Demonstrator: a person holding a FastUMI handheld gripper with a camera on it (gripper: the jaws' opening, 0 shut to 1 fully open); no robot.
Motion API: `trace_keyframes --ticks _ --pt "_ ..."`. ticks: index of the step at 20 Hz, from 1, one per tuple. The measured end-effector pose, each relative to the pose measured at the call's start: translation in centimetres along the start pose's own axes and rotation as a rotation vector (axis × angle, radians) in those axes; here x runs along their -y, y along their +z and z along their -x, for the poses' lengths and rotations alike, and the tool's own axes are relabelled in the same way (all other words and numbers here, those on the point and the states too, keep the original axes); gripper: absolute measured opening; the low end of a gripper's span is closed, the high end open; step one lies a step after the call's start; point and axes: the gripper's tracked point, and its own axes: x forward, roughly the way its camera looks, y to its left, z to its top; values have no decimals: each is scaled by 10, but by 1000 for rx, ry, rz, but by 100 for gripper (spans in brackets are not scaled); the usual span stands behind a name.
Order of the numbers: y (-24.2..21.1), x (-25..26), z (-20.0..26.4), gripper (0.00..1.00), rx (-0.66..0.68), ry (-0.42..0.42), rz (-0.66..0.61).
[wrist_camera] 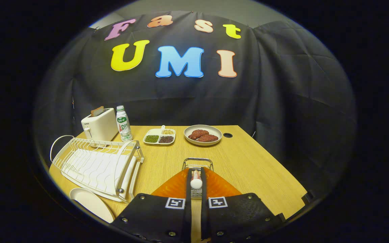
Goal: Take the plate from the dish rack, then take the spoon from the basket and place it into the plate.
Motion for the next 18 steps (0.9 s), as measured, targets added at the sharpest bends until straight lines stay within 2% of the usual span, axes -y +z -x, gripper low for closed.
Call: trace_keyframes --ticks 5,9,14,18 --pt "28 -15 18 11 46 8 35" --pt "61 -51 39 11 115 61 85" --pt "75 -136 75 11 160 201 117" --pt "61 -207 113 11 158 330 138"
